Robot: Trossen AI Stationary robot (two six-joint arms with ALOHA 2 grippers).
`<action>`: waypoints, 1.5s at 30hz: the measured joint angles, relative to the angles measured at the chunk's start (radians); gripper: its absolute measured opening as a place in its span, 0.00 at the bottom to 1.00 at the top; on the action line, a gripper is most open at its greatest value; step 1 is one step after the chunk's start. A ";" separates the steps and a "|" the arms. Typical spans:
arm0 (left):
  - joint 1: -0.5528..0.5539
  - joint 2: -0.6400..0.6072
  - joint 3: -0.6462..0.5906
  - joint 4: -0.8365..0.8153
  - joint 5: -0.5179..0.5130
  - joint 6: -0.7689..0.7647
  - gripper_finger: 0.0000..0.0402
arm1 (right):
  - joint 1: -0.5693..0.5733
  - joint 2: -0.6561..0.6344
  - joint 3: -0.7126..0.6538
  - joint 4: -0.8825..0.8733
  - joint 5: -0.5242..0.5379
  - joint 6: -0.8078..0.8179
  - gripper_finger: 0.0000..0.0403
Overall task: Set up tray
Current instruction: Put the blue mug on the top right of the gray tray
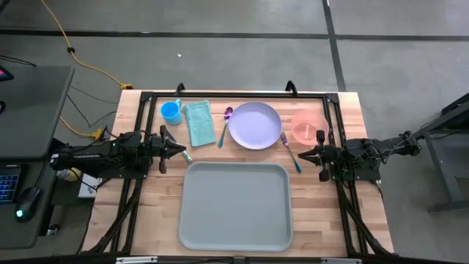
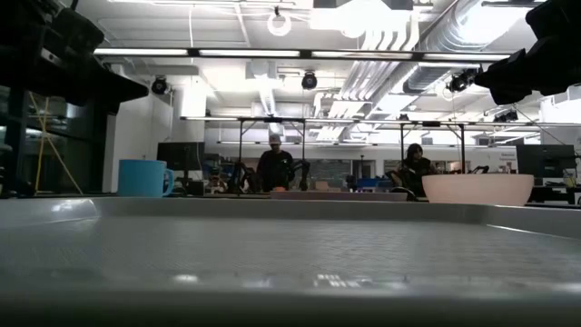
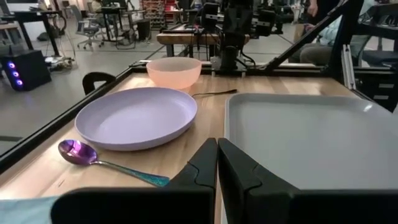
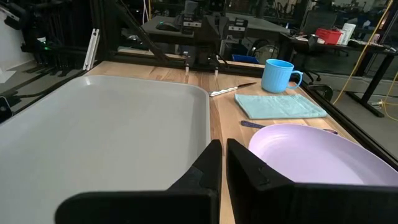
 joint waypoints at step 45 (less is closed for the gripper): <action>0.001 0.093 0.732 -0.335 -0.701 0.295 0.11 | 0.000 0.000 0.000 0.581 0.350 0.360 0.00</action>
